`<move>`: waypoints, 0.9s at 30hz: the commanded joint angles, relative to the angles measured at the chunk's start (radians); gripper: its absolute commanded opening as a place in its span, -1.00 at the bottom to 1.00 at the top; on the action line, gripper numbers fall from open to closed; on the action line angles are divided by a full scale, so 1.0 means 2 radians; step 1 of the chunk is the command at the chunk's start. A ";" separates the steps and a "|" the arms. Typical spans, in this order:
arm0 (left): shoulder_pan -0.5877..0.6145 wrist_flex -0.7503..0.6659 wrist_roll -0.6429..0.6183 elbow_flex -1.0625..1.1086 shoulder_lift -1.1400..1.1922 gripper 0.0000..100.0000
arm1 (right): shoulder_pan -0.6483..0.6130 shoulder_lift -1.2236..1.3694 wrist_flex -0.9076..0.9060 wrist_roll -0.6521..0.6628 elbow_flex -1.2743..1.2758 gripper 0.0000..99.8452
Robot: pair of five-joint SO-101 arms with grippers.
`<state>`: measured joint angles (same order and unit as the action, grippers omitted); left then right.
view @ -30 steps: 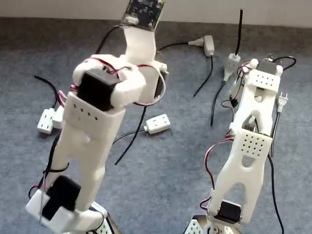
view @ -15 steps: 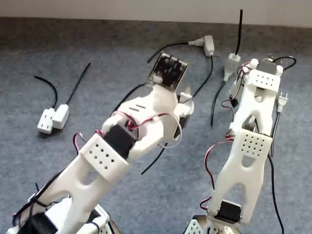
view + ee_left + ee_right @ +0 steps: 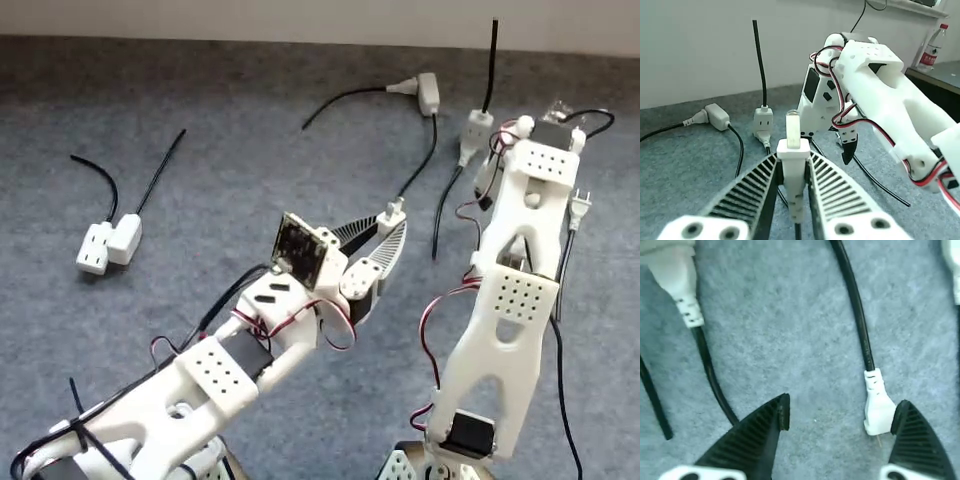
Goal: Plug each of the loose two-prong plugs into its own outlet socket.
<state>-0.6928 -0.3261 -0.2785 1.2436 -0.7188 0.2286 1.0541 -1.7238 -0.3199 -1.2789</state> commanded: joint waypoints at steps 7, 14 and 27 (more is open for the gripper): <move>-0.013 -0.046 0.002 0.008 -0.016 -0.99 | -0.013 -0.026 -0.020 -0.002 -0.125 -0.36; -0.045 -0.046 0.002 0.023 -0.015 -0.99 | -0.028 -0.113 -0.021 0.021 -0.112 -0.37; -0.027 -0.046 0.002 0.020 -0.015 -0.99 | -0.115 -0.460 -0.020 0.086 0.201 -0.96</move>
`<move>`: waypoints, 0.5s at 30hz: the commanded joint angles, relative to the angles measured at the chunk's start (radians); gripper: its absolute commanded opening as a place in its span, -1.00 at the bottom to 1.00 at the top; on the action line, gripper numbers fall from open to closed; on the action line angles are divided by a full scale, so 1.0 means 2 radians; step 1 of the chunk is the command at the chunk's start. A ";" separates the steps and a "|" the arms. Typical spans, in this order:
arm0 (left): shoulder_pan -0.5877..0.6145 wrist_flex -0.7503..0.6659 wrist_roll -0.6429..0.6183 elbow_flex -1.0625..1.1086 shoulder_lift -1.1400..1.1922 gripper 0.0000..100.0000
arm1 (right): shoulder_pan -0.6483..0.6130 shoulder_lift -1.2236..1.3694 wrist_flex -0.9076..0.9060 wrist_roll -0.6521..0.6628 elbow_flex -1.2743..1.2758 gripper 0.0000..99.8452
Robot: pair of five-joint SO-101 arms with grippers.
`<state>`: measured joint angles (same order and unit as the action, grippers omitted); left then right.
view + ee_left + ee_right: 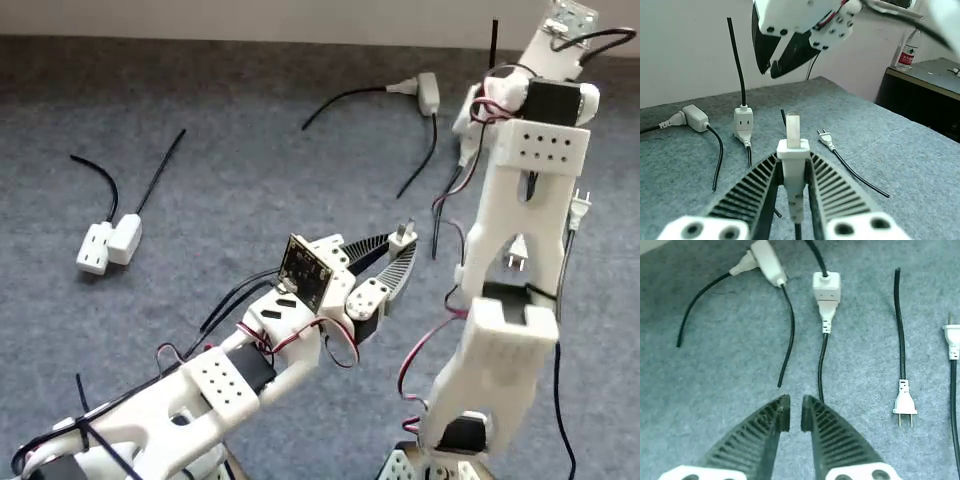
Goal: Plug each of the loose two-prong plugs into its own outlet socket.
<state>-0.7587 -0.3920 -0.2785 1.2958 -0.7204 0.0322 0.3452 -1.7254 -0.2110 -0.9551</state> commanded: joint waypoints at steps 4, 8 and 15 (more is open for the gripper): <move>0.007 -0.013 0.002 -0.006 -0.014 -0.99 | -0.031 -0.198 -0.018 0.084 0.102 -0.98; 0.003 -0.013 0.002 -0.004 -0.014 -0.99 | -0.032 -0.279 -0.018 0.107 0.154 -0.98; 0.003 -0.013 0.002 -0.003 -0.014 -0.99 | -0.129 -0.402 -0.017 0.144 0.303 -0.98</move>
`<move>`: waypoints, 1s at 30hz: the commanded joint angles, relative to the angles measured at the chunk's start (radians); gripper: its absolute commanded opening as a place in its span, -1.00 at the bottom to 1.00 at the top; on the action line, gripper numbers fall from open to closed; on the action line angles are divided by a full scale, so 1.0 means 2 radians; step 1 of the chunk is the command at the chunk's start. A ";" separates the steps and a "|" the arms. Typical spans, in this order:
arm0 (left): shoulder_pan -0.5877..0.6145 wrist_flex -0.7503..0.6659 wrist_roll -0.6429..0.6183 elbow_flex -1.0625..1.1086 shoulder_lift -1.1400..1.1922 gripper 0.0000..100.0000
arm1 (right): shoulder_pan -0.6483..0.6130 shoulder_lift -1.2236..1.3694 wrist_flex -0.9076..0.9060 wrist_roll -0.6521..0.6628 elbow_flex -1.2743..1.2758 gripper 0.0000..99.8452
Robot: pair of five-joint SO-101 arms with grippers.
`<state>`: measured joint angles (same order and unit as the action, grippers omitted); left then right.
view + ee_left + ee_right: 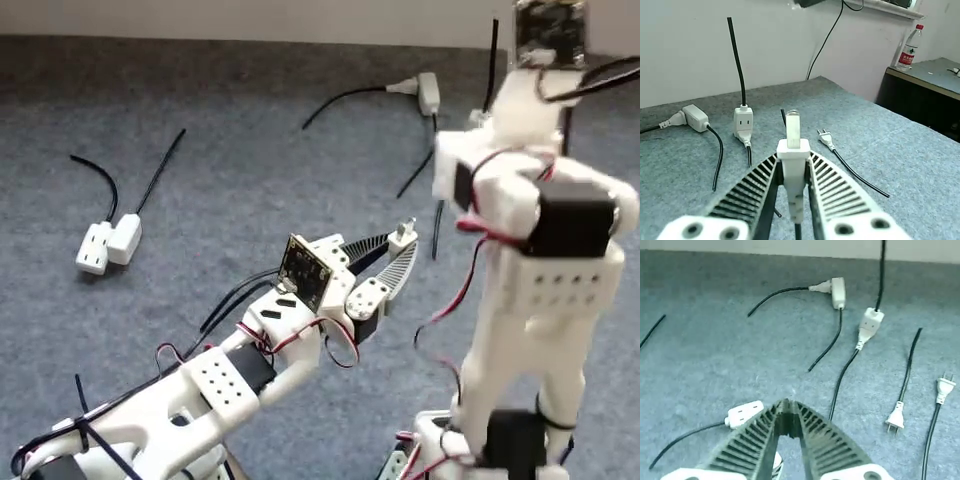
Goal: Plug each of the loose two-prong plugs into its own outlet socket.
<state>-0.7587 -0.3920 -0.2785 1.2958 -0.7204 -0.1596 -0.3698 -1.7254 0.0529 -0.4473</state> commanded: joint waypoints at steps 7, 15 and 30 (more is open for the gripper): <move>0.003 -0.013 0.002 -0.003 -0.014 -0.99 | -0.056 -0.092 -0.013 0.039 0.143 -0.98; 0.003 -0.013 0.002 -0.003 -0.014 -0.99 | -0.082 -0.158 0.003 0.045 0.184 -0.98; 0.004 -0.012 0.002 -0.003 -0.014 -0.99 | -0.126 -0.167 0.104 0.073 0.323 -0.98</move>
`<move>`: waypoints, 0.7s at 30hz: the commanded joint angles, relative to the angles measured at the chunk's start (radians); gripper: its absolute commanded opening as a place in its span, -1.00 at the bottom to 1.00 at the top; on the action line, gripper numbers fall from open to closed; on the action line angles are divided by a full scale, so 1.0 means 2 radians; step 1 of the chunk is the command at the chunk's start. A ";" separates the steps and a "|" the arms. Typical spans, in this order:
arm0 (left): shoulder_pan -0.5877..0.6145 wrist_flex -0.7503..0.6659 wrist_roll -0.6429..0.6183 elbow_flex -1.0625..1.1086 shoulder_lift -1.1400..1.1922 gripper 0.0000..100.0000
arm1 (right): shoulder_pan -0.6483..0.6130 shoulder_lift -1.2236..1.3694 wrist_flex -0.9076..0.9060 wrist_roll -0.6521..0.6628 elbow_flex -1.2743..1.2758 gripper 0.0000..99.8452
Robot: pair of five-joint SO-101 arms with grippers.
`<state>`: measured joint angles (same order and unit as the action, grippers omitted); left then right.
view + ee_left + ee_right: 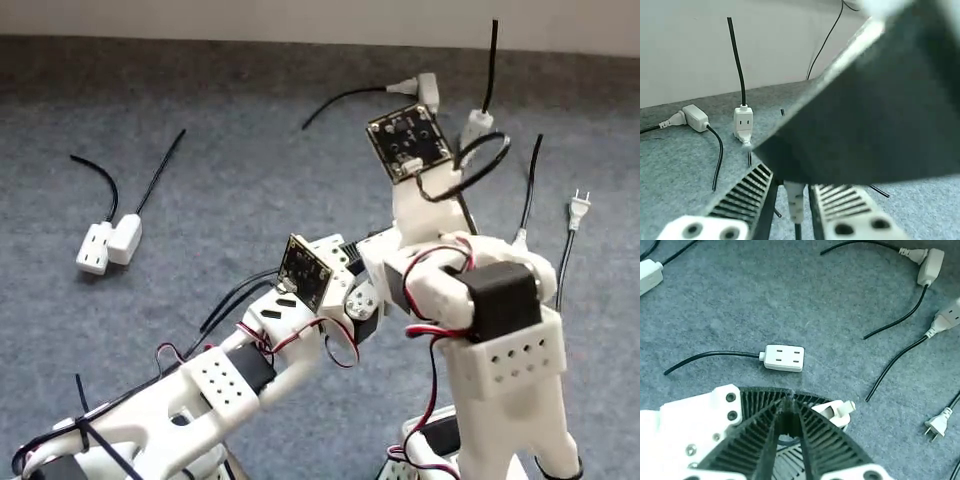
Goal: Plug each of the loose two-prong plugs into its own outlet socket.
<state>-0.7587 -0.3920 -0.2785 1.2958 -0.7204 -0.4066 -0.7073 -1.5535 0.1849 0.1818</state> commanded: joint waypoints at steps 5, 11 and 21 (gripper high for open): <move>0.007 -0.012 0.002 -0.003 -0.015 -0.99 | 0.033 0.007 0.034 0.007 0.015 -0.98; 0.007 -0.012 0.002 -0.003 -0.015 -0.99 | 0.083 0.004 0.079 0.008 0.072 -0.98; 0.009 -0.012 0.002 -0.003 -0.015 -0.99 | 0.099 0.002 0.118 0.041 0.171 -0.98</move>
<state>-0.7557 -0.3890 -0.2800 1.3019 -0.7127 -0.2731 -0.7165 -1.3265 0.2524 0.4749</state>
